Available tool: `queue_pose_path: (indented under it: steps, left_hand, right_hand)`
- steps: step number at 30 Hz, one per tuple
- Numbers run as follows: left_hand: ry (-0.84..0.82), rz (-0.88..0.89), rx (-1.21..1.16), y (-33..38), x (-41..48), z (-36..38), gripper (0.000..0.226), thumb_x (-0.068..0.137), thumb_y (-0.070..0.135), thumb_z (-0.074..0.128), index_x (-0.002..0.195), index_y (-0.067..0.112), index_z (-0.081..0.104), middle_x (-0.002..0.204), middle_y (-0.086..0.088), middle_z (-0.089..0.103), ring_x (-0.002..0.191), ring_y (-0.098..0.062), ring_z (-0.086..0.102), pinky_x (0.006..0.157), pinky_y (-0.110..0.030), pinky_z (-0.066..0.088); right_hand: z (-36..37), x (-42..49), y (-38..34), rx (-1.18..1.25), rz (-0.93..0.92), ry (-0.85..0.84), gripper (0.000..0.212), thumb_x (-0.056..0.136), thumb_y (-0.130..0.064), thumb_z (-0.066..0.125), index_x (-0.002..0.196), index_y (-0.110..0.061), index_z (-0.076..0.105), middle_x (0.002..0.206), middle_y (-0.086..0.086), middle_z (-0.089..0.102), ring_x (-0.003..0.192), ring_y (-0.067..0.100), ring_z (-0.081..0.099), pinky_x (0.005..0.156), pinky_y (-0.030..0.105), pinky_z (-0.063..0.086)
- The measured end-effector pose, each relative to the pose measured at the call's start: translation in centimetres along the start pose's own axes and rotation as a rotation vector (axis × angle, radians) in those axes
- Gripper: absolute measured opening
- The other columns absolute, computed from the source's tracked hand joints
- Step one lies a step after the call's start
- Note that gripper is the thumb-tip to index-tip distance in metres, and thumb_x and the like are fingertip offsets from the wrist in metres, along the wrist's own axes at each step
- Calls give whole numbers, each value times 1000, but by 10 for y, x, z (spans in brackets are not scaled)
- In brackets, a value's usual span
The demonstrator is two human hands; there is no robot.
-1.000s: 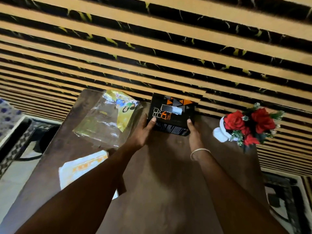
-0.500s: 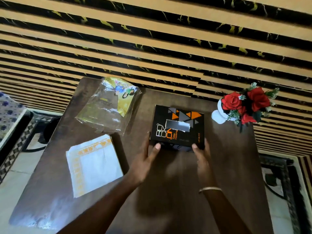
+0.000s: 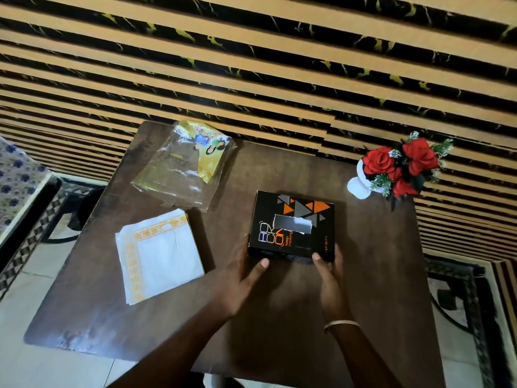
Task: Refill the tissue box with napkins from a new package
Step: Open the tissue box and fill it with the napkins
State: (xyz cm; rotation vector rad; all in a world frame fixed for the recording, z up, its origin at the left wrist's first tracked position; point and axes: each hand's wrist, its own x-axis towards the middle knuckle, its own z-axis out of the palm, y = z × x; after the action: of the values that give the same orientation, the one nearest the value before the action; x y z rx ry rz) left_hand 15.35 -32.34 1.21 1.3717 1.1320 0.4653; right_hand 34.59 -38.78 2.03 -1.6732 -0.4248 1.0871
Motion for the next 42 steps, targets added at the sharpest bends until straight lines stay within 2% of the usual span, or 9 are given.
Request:
queue_pose_path:
  steps: [2, 5, 10, 14, 21, 30, 34, 38, 42]
  left_hand:
    - [13, -37, 17, 1, -1, -7, 75, 92, 52, 59, 150, 53, 13, 161, 13, 25, 142, 1, 24, 118, -29, 25]
    - [191, -30, 236, -3, 2, -23, 80, 92, 40, 65, 158, 30, 21, 160, -1, 35, 143, -18, 38, 112, -30, 33]
    - [171, 50, 411, -7, 15, -39, 65, 91, 26, 70, 150, 18, 43, 147, -6, 54, 130, -22, 56, 97, -16, 39]
    - [113, 108, 351, -4, 28, -40, 60, 89, 19, 71, 145, 16, 49, 136, -3, 63, 122, -19, 61, 94, -29, 52]
    - [11, 180, 278, -5, 41, -45, 52, 88, 10, 69, 137, 23, 59, 127, 8, 69, 115, -1, 65, 99, -27, 53]
    - [13, 207, 358, -8, 43, -44, 54, 85, 5, 60, 137, 21, 59, 129, 3, 68, 117, -9, 62, 99, -27, 50]
    - [174, 74, 202, -19, 39, -32, 42, 89, 5, 61, 128, 20, 67, 118, 4, 72, 106, -8, 66, 89, -17, 49]
    - [378, -171, -70, -31, 42, -31, 32, 92, 10, 63, 123, 10, 68, 112, -7, 75, 96, -19, 72, 87, -36, 59]
    - [448, -442, -284, -26, 42, -34, 23, 97, 7, 58, 120, 7, 57, 98, -15, 70, 67, -24, 70, 62, -42, 64]
  right_hand:
    - [1, -6, -6, -202, -59, 68, 104, 68, -68, 72, 150, -47, 12, 161, -2, 24, 146, 16, 29, 119, 51, 26]
    - [2, -1, -27, -671, -414, 121, 110, 74, -62, 68, 155, -31, 1, 165, -5, -9, 151, 12, -7, 122, 39, 9]
    - [40, 38, -70, -1373, -646, -251, 140, 53, -89, 59, 153, -25, -15, 162, 1, -24, 149, 20, -24, 123, 51, -3]
    - [69, 64, -79, -1582, -599, -463, 153, 43, -86, 68, 151, -24, -22, 161, 6, -26, 147, 23, -28, 122, 53, -7]
    - [78, 74, -73, -1645, -600, -502, 149, 46, -68, 80, 154, -19, -11, 163, 11, 0, 151, 30, 0, 124, 48, 5]
    - [71, 71, -78, -1637, -581, -489, 144, 50, -65, 82, 154, -18, -5, 162, 11, 5, 150, 32, 4, 121, 45, 8]
    - [68, 69, -77, -1640, -574, -483, 144, 50, -64, 83, 154, -19, -6, 162, 10, 6, 150, 32, 5, 121, 45, 10]
    - [61, 70, -78, -1634, -578, -475, 145, 47, -66, 82, 154, -21, -4, 160, 10, 11, 148, 33, 11, 120, 46, 16]
    - [55, 67, -80, -1655, -599, -486, 141, 47, -65, 82, 152, -36, -8, 160, 10, 8, 149, 33, 8, 119, 49, 19]
